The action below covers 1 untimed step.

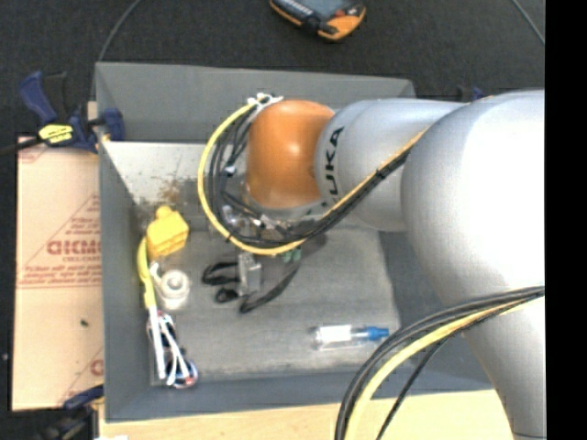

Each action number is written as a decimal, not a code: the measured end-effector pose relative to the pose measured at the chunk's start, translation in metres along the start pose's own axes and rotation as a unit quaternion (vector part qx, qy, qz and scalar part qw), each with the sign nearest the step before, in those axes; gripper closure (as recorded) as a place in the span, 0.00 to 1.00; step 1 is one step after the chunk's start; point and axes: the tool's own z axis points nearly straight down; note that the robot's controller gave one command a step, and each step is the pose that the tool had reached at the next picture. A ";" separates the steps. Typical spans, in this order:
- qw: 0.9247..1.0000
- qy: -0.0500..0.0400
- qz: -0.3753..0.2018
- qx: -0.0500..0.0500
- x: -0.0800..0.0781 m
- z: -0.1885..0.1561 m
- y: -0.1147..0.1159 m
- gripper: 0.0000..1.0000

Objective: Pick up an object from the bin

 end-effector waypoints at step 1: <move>0.999 0.005 0.051 -0.002 0.019 0.002 0.002 0.00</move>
Offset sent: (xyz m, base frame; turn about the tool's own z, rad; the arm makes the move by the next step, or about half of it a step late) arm -0.0021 0.0037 0.0075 -0.0007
